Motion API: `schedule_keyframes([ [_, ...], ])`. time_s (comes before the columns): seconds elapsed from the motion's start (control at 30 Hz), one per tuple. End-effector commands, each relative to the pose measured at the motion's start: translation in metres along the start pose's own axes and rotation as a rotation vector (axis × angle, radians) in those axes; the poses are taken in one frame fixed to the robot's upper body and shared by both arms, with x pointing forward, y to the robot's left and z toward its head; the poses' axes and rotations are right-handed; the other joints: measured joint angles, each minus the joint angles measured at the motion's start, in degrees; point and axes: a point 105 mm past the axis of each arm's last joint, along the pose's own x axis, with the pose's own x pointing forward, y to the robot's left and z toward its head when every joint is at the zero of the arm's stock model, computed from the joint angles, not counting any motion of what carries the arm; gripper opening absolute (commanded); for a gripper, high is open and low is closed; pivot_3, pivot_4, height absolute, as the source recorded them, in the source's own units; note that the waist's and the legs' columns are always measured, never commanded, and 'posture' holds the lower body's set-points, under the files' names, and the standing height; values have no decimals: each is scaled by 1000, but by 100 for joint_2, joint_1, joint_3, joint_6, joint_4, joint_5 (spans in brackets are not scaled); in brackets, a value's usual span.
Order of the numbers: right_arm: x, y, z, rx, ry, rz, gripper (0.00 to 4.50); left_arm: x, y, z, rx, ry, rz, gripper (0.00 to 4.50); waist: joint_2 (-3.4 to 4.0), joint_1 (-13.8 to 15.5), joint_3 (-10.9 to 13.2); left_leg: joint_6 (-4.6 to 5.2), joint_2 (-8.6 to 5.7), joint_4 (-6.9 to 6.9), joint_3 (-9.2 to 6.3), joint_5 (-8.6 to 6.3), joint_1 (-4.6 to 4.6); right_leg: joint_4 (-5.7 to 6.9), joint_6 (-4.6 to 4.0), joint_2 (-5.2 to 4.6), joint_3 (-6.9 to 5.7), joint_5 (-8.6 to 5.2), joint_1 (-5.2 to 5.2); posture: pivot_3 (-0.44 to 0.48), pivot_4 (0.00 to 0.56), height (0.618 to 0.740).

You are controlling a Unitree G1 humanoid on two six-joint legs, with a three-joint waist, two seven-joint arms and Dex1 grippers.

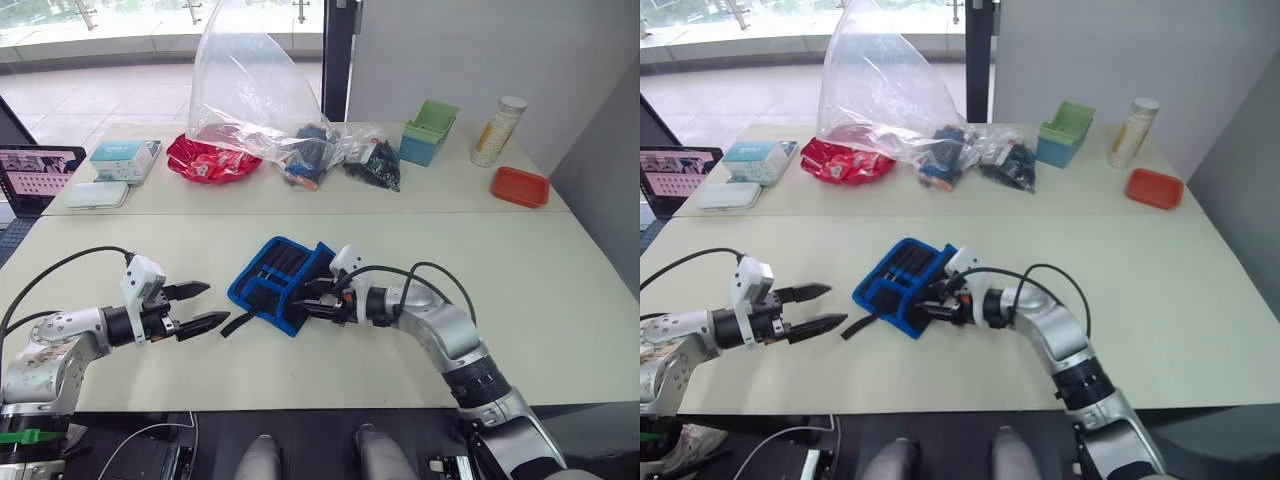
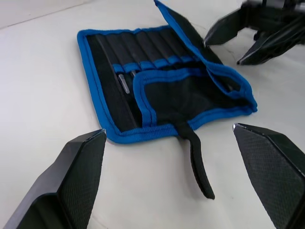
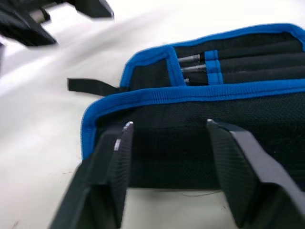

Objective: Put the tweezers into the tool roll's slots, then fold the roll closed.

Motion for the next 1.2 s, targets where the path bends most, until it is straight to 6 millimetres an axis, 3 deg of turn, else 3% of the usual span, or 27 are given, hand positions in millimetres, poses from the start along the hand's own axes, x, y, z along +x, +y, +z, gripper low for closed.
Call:
schedule_keyframes([
  [0.03,5,-2,-4,-69,37,-36,1261,-4,13,11,-27,-25,57,4500,0,3,0,0,0,0,0,0,-1,-2,0,0,0,0,0,0,150,740],
  [0.17,7,-5,-17,-84,101,-70,12,3,22,7,-61,9,90,4500,-1,0,-1,0,-1,0,0,0,3,-1,0,0,0,0,4,0,150,740],
  [0.57,4,-12,-22,-68,116,-112,12,42,41,-16,-319,51,102,4500,-7,6,-5,-4,-1,5,-1,4,19,14,0,3,-1,1,14,0,150,740],
  [0.8,4,-12,-22,-55,108,-130,12,58,32,-20,-397,58,11,4500,-7,14,-6,-7,-3,6,-1,5,25,15,0,1,0,1,21,0,150,740],
  [1.0,2,-14,-23,-55,113,-138,12,64,21,-22,-397,91,-73,4500,-7,13,-6,-11,-4,6,-1,8,33,15,2,1,0,2,28,0,150,740],
  [1.2,0,-15,-27,-51,124,-144,12,63,25,-14,-420,50,-67,4500,-8,22,-6,-11,-5,6,-1,8,32,15,2,0,1,2,29,0,150,740],
])
